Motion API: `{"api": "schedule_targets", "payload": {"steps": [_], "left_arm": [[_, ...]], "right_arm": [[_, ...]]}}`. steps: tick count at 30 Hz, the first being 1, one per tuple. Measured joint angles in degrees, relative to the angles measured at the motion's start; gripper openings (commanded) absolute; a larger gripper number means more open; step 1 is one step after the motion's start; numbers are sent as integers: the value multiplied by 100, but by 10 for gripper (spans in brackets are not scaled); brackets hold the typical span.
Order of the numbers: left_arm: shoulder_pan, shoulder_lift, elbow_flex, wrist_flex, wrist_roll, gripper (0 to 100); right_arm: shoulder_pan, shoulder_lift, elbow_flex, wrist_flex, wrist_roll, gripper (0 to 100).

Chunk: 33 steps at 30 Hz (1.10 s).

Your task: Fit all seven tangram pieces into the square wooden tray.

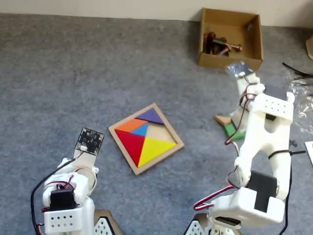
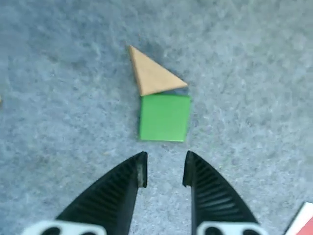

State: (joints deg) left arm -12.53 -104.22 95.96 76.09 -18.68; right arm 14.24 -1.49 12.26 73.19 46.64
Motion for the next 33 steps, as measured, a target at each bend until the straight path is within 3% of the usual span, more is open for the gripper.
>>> {"api": "schedule_targets", "payload": {"steps": [9, 20, 25, 33], "left_arm": [[0, 0, 0, 0, 0, 14], [0, 0, 0, 0, 0, 14], [0, 0, 0, 0, 0, 14], [0, 0, 0, 0, 0, 14]], "right_arm": [[44, 0, 510, -88, 545, 239], [35, 0, 510, -105, 1380, 245], [-281, 0, 853, -141, 985, 245], [-563, 0, 1697, -1503, 79, 246]]}}
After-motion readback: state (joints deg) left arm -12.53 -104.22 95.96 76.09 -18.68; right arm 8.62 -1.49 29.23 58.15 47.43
